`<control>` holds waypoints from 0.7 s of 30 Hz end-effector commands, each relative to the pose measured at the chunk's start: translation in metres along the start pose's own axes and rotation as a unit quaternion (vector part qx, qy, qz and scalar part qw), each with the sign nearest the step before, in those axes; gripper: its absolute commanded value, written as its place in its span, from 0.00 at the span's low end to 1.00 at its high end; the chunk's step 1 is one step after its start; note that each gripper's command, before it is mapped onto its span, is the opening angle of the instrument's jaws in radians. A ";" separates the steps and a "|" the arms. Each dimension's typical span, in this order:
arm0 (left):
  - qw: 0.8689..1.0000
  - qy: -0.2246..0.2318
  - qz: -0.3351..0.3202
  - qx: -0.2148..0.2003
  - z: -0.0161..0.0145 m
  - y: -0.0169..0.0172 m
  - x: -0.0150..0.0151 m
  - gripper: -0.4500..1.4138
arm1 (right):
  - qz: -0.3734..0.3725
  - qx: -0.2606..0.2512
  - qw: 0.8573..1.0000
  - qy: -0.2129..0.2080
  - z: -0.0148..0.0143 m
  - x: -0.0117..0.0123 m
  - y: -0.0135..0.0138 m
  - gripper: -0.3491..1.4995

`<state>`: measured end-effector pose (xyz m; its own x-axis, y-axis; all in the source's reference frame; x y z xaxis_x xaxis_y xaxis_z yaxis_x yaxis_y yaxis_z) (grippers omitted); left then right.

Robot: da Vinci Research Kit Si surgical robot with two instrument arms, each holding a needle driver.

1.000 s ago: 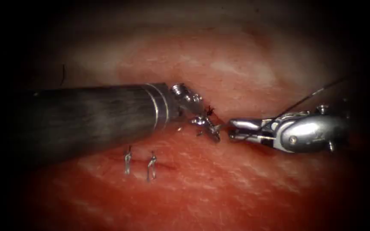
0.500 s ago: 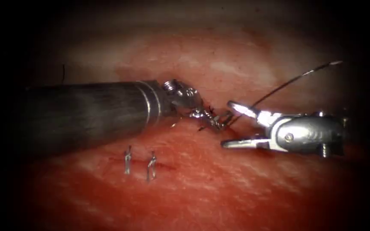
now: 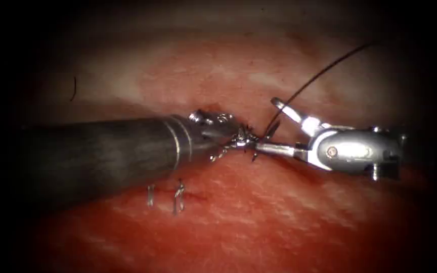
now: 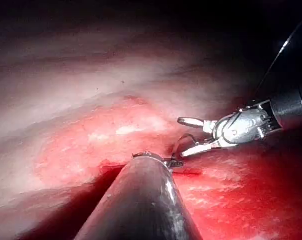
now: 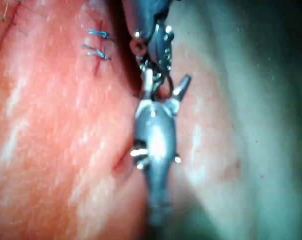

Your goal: Wound Closure

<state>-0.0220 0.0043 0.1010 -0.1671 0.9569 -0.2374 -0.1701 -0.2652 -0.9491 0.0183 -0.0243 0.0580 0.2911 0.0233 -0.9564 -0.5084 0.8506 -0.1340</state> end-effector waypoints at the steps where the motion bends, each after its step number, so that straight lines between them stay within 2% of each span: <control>1: 1.000 -0.002 -0.008 0.001 0.0009 -0.0004 -0.0005 0.00 | -0.009 -0.005 1.000 -0.001 0.0009 0.0001 -0.0001 0.90; 14: 1.000 0.013 -0.018 0.012 0.0008 0.0004 -0.0012 0.00 | -0.041 -0.016 0.998 -0.036 0.0007 -0.0001 -0.0007 0.84; 21: 1.000 0.021 -0.009 0.015 0.0010 0.0006 -0.0012 0.00 | -0.023 -0.003 0.998 -0.051 0.0008 -0.0004 -0.0015 0.74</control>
<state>-0.0222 0.0031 0.1003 -0.1184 0.9660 -0.2301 -0.2041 -0.2504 -0.9464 0.0189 -0.0253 0.0581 0.3958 0.0441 -0.9173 -0.5009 0.8475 -0.1754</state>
